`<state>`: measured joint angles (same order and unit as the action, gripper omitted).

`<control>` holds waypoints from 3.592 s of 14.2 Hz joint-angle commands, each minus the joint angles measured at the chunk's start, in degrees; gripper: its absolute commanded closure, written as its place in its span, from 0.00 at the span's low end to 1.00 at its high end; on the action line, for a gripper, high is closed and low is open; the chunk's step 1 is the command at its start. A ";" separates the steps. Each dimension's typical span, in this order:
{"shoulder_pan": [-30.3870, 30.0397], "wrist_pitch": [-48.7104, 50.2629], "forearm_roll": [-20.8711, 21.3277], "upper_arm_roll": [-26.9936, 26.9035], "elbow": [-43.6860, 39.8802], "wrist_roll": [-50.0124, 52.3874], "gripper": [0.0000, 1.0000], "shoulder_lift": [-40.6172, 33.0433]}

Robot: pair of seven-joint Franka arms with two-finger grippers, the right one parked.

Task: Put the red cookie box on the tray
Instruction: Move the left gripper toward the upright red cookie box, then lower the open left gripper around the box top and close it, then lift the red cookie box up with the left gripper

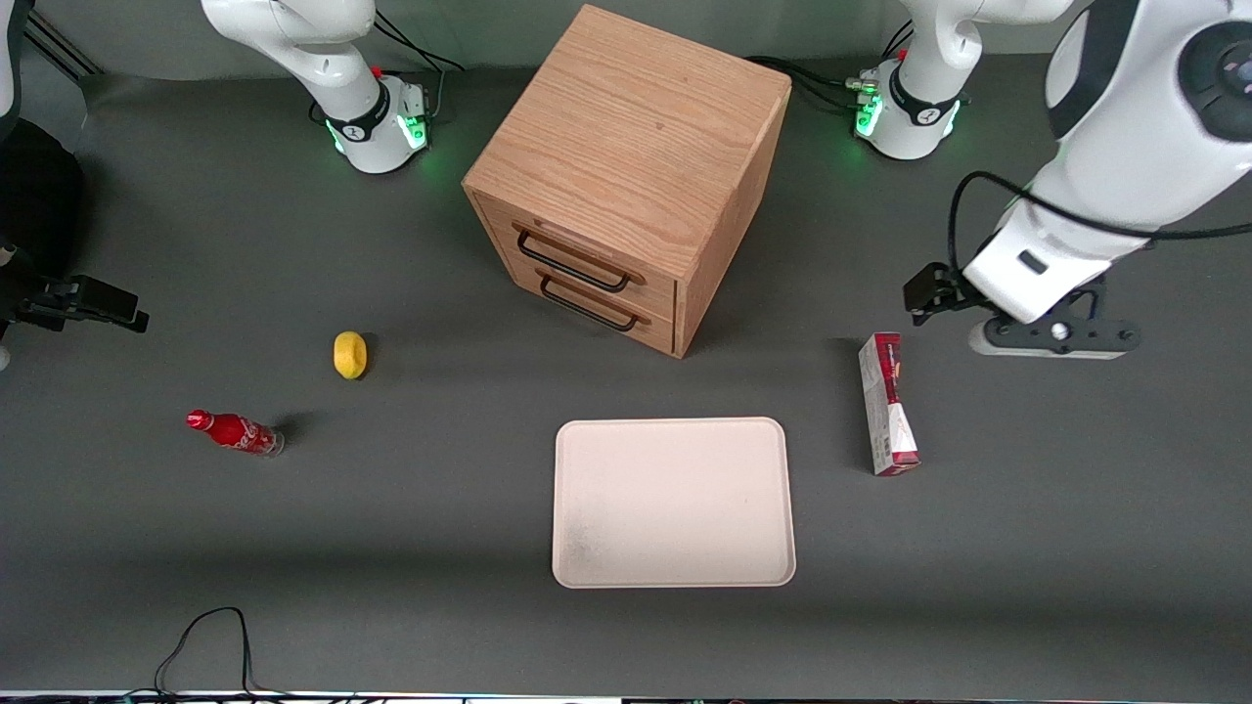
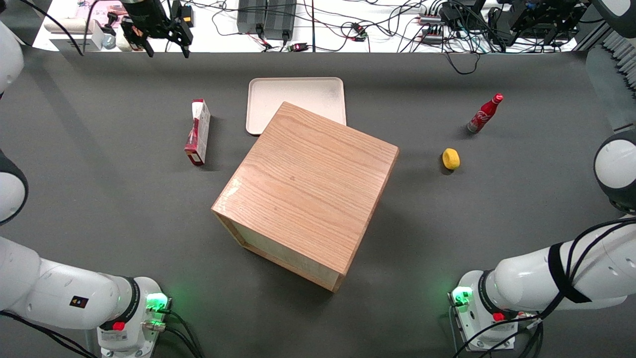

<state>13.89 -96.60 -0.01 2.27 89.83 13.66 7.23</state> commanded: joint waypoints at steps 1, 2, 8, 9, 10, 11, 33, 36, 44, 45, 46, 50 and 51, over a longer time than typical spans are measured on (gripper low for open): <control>-0.61 -0.34 0.72 -0.86 -0.81 -0.22 0.00 1.20; -0.70 -1.65 0.80 -1.03 0.33 -0.22 0.00 1.20; -2.37 -21.21 1.50 -1.39 16.39 -0.22 0.00 2.08; -2.37 -24.74 1.60 -1.56 18.34 -0.22 0.00 3.30; -2.37 -27.04 1.60 -1.56 18.97 -0.22 0.00 5.32; -2.37 -28.63 1.60 -1.65 19.06 -0.22 0.00 7.16; -1.67 -44.73 1.95 -1.47 31.02 3.12 1.00 11.75; -1.76 -44.73 1.95 -1.47 30.84 3.04 1.00 11.49; -2.37 -6.99 2.04 -1.65 5.14 1.37 1.00 5.42; -2.46 -2.41 2.04 -1.65 0.65 1.28 1.00 5.42; -2.55 2.07 2.04 -1.82 -3.48 1.19 1.00 5.42; -3.08 11.42 1.77 -1.91 -15.46 -0.04 1.00 5.95; -3.08 12.65 1.16 -1.91 -16.70 0.05 1.00 6.39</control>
<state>10.75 -87.73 1.35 0.29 78.93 14.43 11.16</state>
